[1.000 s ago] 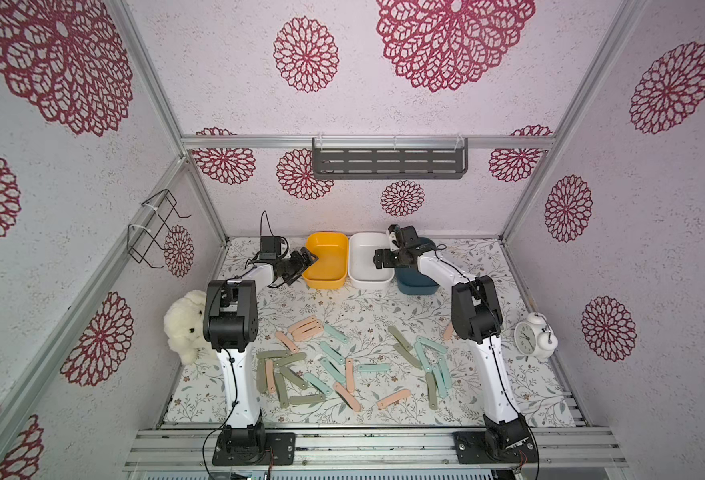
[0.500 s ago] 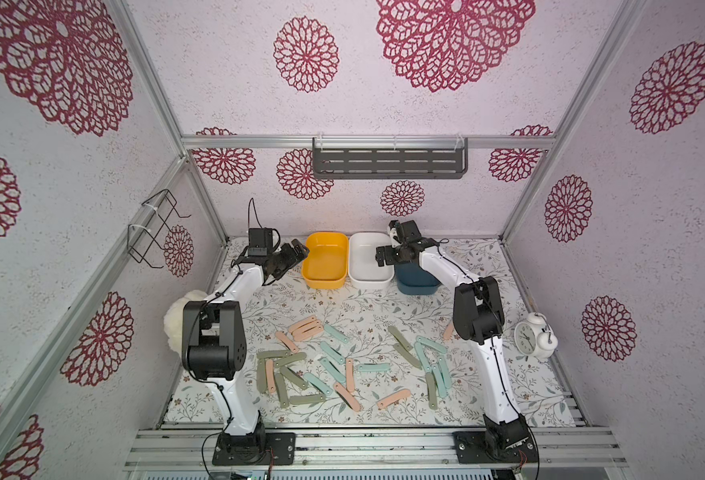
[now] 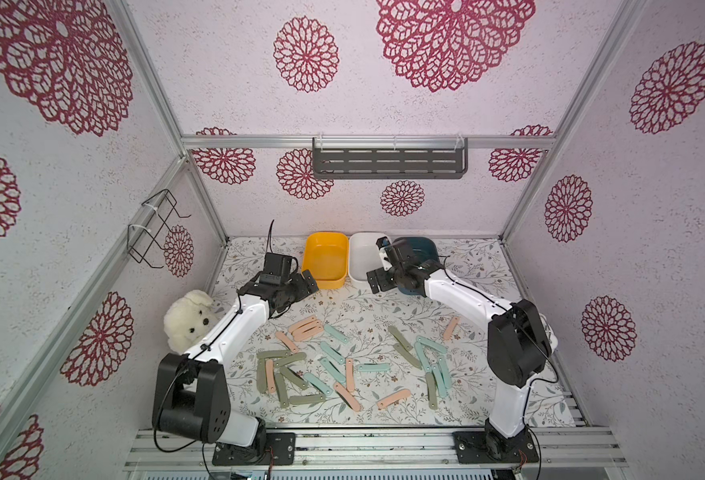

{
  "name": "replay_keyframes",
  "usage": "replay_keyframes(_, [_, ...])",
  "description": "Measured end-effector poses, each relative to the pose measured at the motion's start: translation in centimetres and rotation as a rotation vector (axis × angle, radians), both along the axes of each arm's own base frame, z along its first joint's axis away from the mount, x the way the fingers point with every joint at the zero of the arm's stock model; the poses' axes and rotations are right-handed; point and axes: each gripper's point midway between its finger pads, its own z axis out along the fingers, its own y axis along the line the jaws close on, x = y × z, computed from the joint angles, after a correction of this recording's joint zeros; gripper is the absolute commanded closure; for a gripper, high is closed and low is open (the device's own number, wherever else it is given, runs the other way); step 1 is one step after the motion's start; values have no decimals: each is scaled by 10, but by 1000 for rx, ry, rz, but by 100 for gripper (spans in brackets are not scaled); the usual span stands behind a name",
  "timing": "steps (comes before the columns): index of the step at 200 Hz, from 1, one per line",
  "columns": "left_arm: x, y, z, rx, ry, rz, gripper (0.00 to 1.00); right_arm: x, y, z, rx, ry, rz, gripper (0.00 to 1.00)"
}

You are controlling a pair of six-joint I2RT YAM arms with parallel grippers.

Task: Place the fruit knives into the storage box by color
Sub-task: Pick up the fruit knife from the center of the board.

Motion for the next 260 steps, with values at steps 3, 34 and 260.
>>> replay_keyframes(3, [-4,-1,1,1,-1,-1,3,-5,0,-1,-2,0,3,1])
replay_keyframes(34, [-28,-15,-1,17,19,-36,3,-54,-22,-33,-38,70,7,11])
replay_keyframes(260, [-52,-50,-38,41,136,-157,3,-128,-62,-127,-66,272,-3,60])
